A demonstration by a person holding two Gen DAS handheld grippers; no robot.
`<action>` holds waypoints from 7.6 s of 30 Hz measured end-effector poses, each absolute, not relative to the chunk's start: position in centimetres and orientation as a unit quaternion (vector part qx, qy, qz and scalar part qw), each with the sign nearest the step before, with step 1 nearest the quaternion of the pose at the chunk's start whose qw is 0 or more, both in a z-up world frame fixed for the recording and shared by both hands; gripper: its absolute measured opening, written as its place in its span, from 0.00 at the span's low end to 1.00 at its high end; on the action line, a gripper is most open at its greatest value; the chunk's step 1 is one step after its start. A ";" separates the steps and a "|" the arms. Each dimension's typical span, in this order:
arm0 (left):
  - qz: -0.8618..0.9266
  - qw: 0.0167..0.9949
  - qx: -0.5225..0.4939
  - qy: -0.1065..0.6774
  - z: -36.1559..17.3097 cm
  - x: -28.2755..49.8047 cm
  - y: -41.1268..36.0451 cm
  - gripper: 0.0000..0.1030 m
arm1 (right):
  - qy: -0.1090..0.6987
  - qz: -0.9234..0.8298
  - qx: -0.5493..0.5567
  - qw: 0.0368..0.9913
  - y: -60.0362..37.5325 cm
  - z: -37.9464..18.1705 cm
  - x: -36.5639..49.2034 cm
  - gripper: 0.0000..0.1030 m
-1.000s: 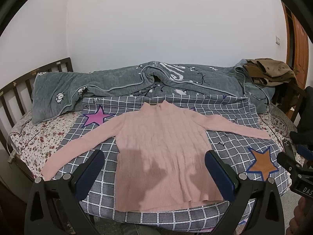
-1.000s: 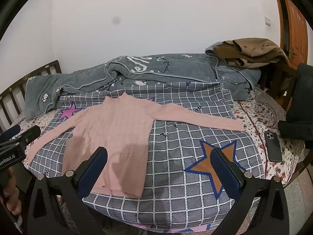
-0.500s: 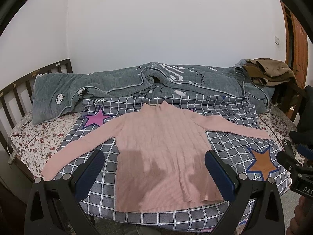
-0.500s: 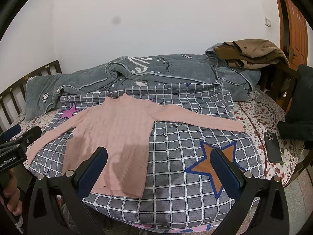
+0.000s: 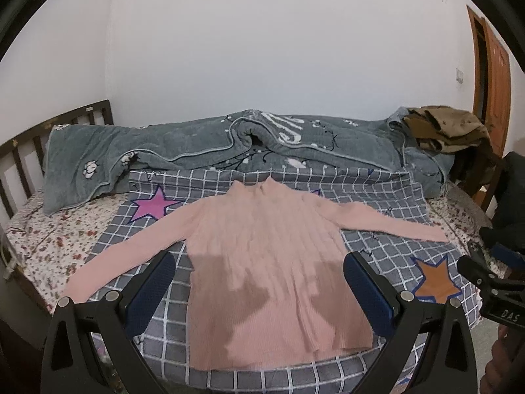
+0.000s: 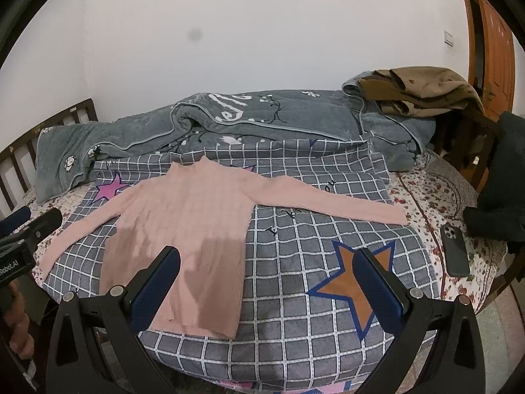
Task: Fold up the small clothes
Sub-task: 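Move the left tool to the sweater sleeve cuff and grasp it, then lift the sleeve with the left tool and fold it across the sweater body, then lay the sleeve on the body and open the left tool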
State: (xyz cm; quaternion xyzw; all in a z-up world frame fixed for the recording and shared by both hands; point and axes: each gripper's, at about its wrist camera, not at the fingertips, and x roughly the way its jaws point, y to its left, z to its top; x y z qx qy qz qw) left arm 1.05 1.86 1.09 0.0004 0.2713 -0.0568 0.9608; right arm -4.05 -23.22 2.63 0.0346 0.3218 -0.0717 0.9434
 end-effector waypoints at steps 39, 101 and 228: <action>0.169 0.846 -0.355 0.359 -22.2 9.1 38.3 0.79 | 0.430 0.066 -0.006 0.900 -7.0 -9.9 14.2 1.00; 0.200 0.844 -0.401 0.295 -20.9 9.3 38.5 0.12 | 0.439 0.047 -0.035 0.897 -12.1 -11.0 13.7 1.00; 0.008 0.912 -0.084 0.400 -13.2 27.5 11.0 0.68 | 0.403 -0.147 0.051 0.902 -37.2 -13.4 15.6 0.59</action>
